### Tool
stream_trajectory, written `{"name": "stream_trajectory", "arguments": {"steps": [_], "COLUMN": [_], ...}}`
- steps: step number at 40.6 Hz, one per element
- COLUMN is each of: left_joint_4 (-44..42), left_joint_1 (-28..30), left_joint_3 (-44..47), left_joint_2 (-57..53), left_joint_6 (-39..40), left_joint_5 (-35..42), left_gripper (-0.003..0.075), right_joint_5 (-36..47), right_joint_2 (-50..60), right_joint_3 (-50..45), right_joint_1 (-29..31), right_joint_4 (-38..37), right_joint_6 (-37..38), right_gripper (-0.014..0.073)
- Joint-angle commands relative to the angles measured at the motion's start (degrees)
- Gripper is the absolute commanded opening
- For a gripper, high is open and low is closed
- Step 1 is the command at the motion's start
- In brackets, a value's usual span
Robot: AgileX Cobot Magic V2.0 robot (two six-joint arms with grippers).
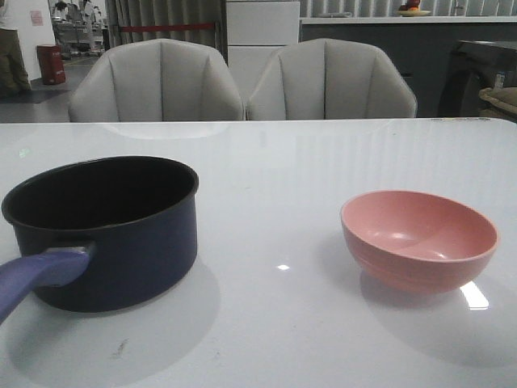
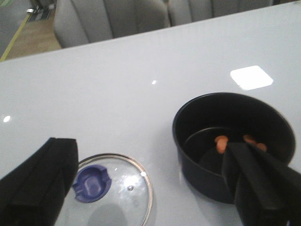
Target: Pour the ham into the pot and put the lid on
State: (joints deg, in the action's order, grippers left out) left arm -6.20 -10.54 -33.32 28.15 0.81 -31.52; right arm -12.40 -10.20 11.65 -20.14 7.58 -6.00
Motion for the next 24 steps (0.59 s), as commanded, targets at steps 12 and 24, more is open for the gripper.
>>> {"name": "stream_trajectory", "arguments": {"steps": [12, 24], "left_joint_4": [-2.12, -2.33], "left_joint_1": [10.80, 10.92], "left_joint_3": [-16.36, -28.01], "left_joint_2": [27.21, 49.90], "left_joint_6": [12.64, 12.52], "left_joint_5": [-12.66, -25.48], "left_gripper": [0.0654, 0.0648], "right_joint_5": [4.66, 4.66], "right_joint_2": [-0.59, -0.59], "right_joint_3": [1.69, 1.69], "right_joint_1": [-0.48, -0.48], "right_joint_4": [0.11, 0.11], "right_joint_6": [-0.43, -0.43], "right_gripper": [0.0162, 0.0162]}}
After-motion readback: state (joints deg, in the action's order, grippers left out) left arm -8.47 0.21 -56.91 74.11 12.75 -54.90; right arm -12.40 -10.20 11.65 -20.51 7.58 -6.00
